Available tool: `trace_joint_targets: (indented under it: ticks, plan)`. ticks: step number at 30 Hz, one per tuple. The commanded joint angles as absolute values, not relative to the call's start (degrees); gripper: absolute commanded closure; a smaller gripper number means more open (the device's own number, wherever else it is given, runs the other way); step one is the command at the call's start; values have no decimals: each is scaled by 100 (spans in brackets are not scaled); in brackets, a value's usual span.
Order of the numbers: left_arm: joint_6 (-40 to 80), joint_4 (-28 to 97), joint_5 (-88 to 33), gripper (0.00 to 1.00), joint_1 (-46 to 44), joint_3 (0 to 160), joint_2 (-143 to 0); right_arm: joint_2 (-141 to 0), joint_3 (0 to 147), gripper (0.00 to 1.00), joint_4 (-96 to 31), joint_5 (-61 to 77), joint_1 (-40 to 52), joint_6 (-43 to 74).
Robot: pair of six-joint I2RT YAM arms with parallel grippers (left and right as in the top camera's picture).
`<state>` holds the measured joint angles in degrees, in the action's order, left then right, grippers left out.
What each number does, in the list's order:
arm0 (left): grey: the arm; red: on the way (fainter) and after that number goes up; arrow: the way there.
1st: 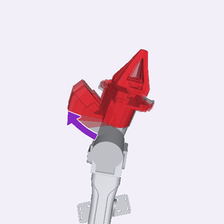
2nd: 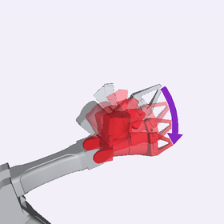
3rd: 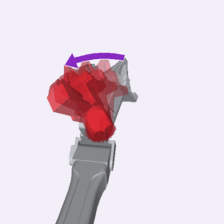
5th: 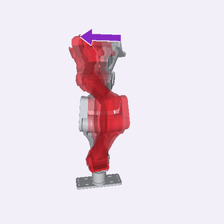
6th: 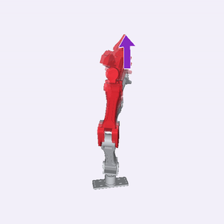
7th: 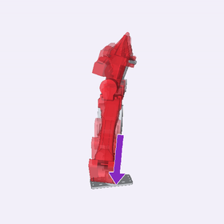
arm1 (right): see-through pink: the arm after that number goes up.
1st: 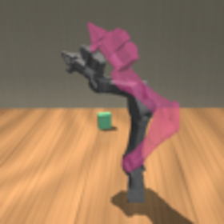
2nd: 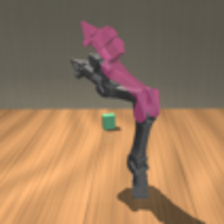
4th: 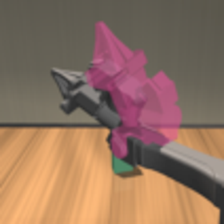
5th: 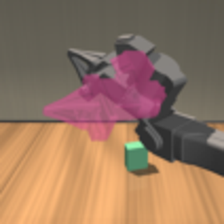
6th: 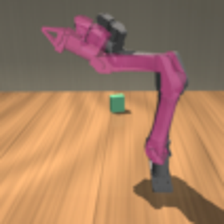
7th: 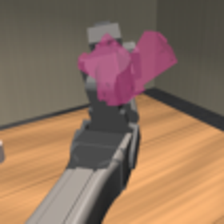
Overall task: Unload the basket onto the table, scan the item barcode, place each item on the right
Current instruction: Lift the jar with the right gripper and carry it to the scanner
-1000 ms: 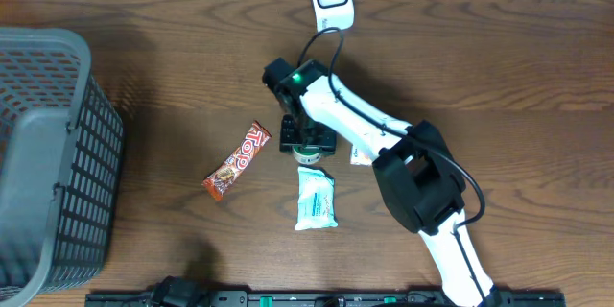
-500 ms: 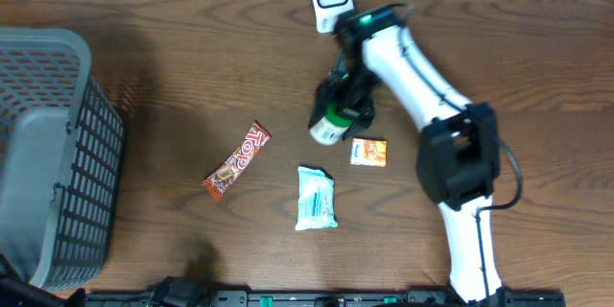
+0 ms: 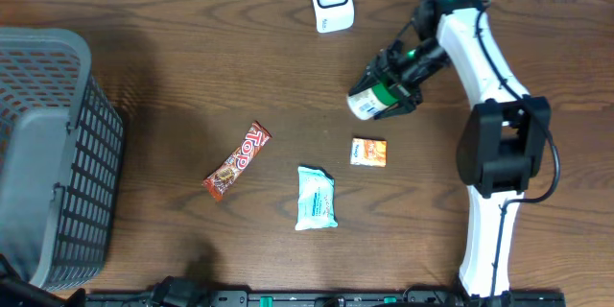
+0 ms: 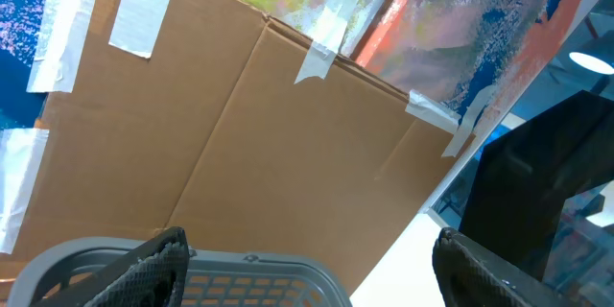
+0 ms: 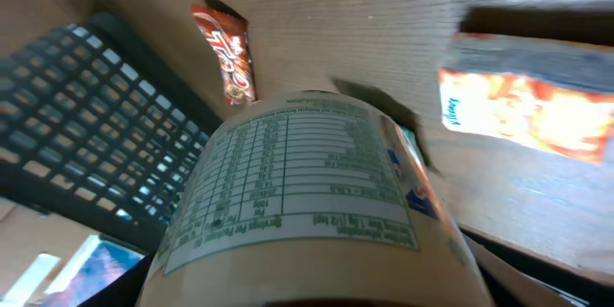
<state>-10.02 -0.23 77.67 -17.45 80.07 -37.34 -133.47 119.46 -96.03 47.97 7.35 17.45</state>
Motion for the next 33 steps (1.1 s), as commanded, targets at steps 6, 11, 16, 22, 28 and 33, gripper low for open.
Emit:
trace_joint_targets:
  ticks: [6,11,16,22,28,33]
  plan:
    - [-910,-5,7712,18,-1758,7981,-3592,-13316,12066,40,-9736,5113,475,1063]
    - [-797,-10,7693,18,-1758,7828,-3157,-13284,12223,41,-9607,5089,399,908]
    - [-502,-8,7642,18,-1758,7603,-2622,-13275,12951,46,-9358,4880,449,871]
    - [-263,-8,7644,18,-1761,7544,-2244,-13275,14466,46,-8774,3645,683,1138]
    - [38,-8,7644,14,-1758,7491,-2222,-13275,15155,45,-7756,1192,1184,1238]
    - [325,-8,7644,14,-1758,7317,-2222,-13279,14805,48,-6635,-183,1732,1238]
